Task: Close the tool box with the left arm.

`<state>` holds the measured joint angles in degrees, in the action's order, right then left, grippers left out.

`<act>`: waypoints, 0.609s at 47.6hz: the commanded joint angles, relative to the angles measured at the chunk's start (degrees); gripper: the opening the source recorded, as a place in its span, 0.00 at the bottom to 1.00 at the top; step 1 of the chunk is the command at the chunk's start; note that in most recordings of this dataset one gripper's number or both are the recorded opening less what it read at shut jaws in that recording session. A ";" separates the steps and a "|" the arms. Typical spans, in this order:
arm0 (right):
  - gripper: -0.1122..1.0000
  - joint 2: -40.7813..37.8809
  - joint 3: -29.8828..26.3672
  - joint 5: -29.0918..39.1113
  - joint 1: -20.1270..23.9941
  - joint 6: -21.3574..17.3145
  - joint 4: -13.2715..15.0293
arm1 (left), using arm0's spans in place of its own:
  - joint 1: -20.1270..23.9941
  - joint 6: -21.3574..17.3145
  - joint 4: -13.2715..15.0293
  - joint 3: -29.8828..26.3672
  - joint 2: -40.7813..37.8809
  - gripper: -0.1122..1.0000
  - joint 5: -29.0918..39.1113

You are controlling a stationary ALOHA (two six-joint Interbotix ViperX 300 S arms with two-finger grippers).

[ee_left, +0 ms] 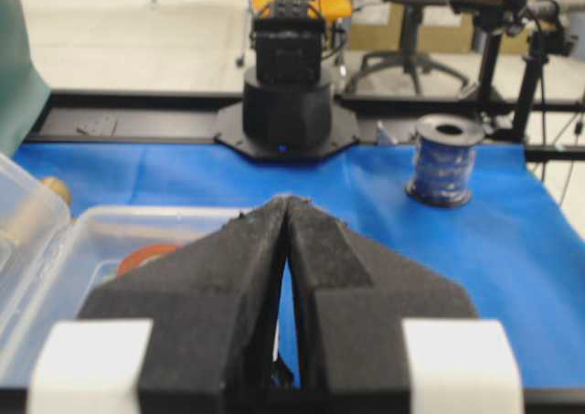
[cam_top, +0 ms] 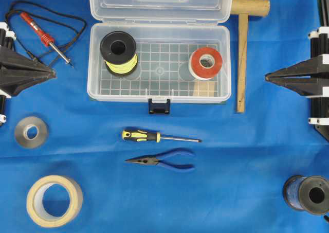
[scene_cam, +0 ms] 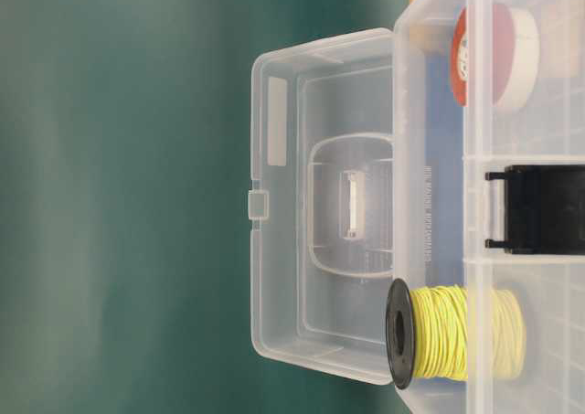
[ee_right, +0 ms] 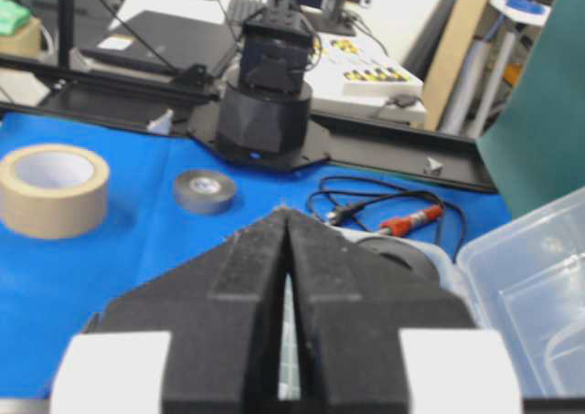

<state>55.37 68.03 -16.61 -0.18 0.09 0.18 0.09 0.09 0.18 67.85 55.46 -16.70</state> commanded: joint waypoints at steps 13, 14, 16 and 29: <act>0.10 -0.70 -2.55 3.96 -1.32 0.70 0.18 | 4.57 -1.49 1.93 -1.93 -4.92 0.10 -6.94; 0.10 -0.79 -2.55 3.96 -1.49 0.70 0.18 | 5.36 -1.67 1.85 -2.11 -5.36 0.10 -7.47; 0.10 -0.79 -2.46 3.96 -1.67 0.70 0.18 | 7.03 -1.93 1.85 -2.64 -6.42 0.10 -8.26; 0.10 -1.32 -2.37 4.39 -1.76 0.70 0.18 | 19.16 -4.04 1.85 -8.79 -14.85 0.18 -8.88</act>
<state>54.40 67.06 -12.13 -1.85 0.79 0.35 16.26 -3.69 1.93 62.31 42.54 -24.96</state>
